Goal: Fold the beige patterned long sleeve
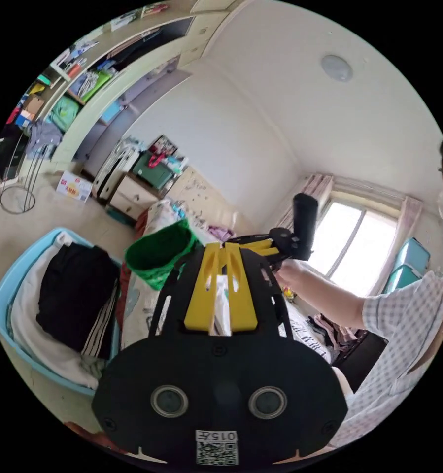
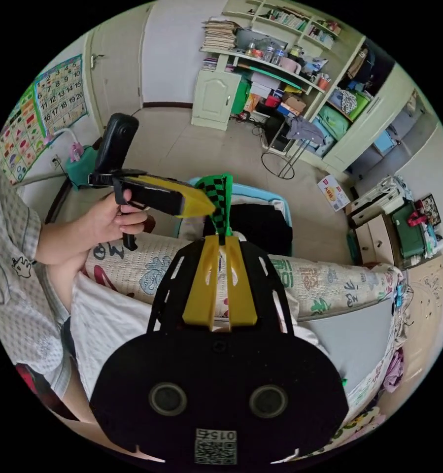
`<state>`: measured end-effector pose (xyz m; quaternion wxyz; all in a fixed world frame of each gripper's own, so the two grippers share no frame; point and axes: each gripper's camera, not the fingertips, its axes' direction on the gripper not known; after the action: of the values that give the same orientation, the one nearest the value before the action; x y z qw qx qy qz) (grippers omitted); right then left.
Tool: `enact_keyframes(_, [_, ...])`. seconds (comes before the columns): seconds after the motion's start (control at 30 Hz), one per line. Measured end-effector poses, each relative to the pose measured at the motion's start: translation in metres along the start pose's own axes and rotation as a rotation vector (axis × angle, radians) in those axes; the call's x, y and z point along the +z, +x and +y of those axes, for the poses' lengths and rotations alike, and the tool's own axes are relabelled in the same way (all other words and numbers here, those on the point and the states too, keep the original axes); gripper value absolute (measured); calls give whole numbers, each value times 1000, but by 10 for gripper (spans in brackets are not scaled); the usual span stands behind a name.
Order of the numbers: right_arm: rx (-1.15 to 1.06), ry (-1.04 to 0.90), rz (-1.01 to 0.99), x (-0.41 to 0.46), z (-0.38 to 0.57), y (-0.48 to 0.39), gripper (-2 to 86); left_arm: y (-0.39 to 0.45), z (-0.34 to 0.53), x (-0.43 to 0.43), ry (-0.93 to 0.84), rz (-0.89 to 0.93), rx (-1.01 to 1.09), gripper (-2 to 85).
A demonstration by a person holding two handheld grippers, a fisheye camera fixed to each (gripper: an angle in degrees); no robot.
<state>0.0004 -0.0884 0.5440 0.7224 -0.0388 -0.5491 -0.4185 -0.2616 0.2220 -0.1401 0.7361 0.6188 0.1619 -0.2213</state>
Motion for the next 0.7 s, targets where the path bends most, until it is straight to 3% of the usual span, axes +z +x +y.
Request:
enact_keyframes(0.13, [108,179,-210,-11,33,43,7,-17,-8,-38,-8,-256,-64,174])
enact_keyframes(0.3, [107,249,-343,17,52,62,5,-42,-6,-33,8,-23,-152,235])
enact_keyframes(0.37, [124,247,-372,38,53,65,5,-30,-7,-38,82,52,-68,174])
enact_keyframes(0.47, [197,251,-281,65,62,67,4,-24,-6,-58,156,3,-68,17])
enact_keyframes(0.6, [370,338,-40,90,134,70,1,-41,-11,-81,151,-63,-175,0])
enact_keyframes(0.7, [562,446,8,129,223,73,5,-56,-8,-103,174,-123,-272,-3])
